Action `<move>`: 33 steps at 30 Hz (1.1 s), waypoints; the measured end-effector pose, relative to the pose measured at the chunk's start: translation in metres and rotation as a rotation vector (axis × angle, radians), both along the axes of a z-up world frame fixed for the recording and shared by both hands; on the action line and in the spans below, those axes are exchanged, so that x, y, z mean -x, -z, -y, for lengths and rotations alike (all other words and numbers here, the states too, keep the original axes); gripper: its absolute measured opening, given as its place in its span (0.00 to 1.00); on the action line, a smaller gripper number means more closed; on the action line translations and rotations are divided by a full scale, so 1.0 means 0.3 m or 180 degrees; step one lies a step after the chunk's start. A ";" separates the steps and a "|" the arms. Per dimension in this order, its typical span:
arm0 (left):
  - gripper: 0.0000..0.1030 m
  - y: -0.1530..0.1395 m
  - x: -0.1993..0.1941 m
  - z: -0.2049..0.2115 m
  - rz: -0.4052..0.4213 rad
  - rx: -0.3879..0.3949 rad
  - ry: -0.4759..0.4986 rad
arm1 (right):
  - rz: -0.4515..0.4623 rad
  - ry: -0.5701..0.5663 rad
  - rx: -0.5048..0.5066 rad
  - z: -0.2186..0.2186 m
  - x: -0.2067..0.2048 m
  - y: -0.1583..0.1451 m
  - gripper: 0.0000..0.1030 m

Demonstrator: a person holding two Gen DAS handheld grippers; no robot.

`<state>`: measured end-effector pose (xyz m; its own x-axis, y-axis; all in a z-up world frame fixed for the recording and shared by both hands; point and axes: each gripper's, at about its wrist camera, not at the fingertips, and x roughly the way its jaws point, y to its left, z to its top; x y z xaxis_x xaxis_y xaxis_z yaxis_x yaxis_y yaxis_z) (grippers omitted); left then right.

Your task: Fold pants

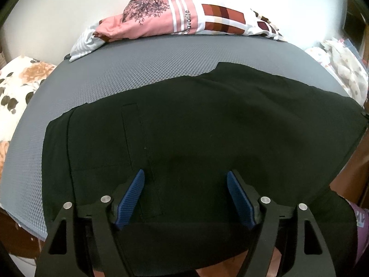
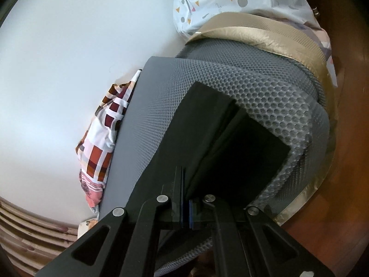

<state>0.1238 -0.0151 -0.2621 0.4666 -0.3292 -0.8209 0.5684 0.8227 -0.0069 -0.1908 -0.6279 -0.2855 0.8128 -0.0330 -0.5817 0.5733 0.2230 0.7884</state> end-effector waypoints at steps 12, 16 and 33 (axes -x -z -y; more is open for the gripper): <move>0.76 0.002 0.005 0.004 0.0016 0.0000 0.0055 | 0.0148 0.0310 -0.0289 0.058 0.138 0.047 0.08; 0.79 0.005 0.003 0.007 0.0025 -0.0011 0.0080 | 0.0016 0.0229 -0.0051 0.046 0.135 -0.005 0.08; 0.85 0.011 0.001 0.008 0.0020 -0.0028 0.0154 | 0.0149 0.0359 -0.0261 0.061 0.221 0.030 0.13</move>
